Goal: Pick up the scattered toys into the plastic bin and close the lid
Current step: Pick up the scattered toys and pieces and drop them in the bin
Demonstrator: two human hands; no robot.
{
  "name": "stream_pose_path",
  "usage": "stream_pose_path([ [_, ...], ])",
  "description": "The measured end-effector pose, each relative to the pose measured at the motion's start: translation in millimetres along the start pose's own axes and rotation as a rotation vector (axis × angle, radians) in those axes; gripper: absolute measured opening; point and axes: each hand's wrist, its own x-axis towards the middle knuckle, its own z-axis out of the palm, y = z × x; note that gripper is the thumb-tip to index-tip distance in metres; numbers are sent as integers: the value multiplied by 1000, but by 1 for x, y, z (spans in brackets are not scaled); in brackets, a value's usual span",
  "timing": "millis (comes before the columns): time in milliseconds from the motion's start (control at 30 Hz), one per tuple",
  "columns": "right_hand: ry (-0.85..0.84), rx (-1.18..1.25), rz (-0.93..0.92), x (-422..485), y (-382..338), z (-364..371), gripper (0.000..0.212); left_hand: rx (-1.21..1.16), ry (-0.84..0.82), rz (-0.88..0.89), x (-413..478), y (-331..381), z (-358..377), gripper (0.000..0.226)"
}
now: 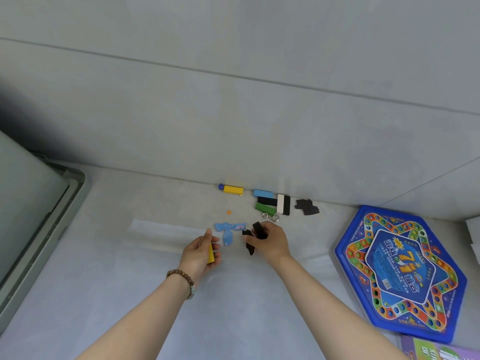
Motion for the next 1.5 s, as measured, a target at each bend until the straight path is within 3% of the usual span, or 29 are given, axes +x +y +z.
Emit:
stream_pose_path([
  [200, 140, -144, 41, -1, 1, 9, 46, -29, 1, -8, 3, 2, -10, 33],
  [467, 128, -127, 159, 2, -8, 15, 34, -59, -10, -27, 5, 4, -20, 32],
  [733, 111, -63, 136, -2, -7, 18, 25, -26, 18, 3, 2, 7, -28, 33],
  [900, -83, 299, 59, -27, -47, 3, 10, 52, 78, 149, -14, 35, -33, 39],
  [1133, -358, 314, -119, -92, -198, 8, 8, 92, 129, 467, -89, 165, -109, 39],
  [1333, -685, 202, -246, -176, -324, 116, 19, 204, 304, 663, -167, 238, -266, 44],
  [1433, -880, 115, -274, -215, -366, 190, 28, 206, 429, 594, -180, 236, -354, 43],
  [1500, -961, 18, -302, -234, -384, 239, 21, 149, 457, 492, -183, 225, -401, 35],
])
